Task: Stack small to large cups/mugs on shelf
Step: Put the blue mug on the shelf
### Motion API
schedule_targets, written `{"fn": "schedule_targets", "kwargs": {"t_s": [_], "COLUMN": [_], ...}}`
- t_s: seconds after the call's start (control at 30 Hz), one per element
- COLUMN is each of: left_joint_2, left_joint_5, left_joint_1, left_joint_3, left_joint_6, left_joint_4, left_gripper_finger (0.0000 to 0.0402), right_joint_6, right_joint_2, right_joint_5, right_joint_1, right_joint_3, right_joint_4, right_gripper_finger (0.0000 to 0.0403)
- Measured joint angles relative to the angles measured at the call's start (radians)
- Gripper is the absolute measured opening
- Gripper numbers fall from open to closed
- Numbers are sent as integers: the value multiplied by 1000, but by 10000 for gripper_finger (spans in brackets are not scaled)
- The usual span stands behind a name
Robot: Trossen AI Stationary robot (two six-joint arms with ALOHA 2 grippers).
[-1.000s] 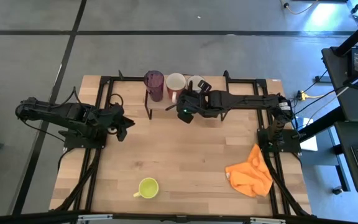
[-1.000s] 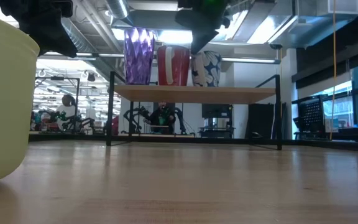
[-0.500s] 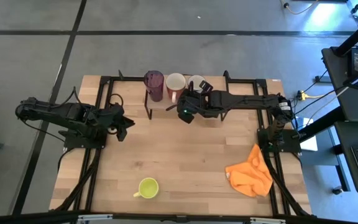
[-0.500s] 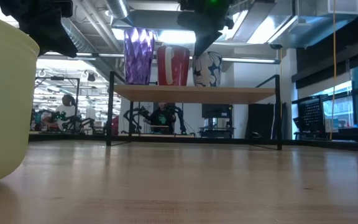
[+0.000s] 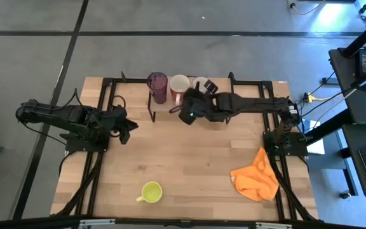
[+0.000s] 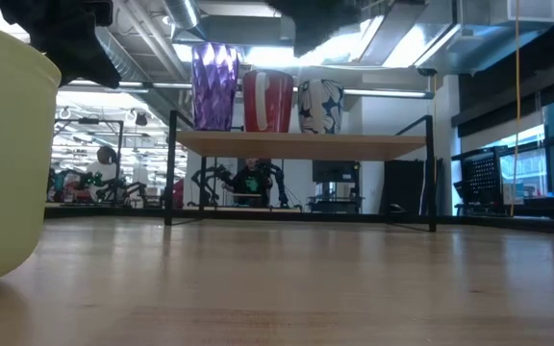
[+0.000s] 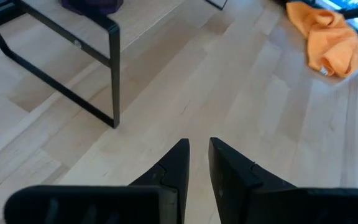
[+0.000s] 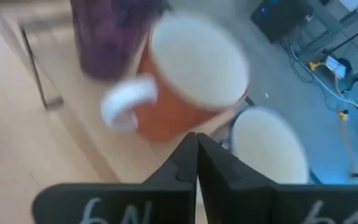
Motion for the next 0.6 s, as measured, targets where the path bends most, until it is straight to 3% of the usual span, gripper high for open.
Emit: {"fn": "schedule_targets", "kwargs": {"t_s": [0.1,0.27,0.4,0.6], "left_joint_2": [0,0,0,0], "left_joint_5": [2,25,53,87], "left_joint_1": [0,0,0,0], "left_joint_3": [0,0,0,0], "left_joint_6": [-1,-4,-31,-61], "left_joint_4": [28,77,102,100], "left_gripper_finger": [55,55,55,55], "right_joint_6": [33,261,336,367], "right_joint_2": [0,0,-1,-1], "right_joint_5": [11,40,-142,-410], "right_joint_1": [-3,-106,-263,-431], "right_joint_3": [94,264,329,269], "right_joint_4": [-1,-83,-107,-111], "right_gripper_finger": [10,10,10,10]}}
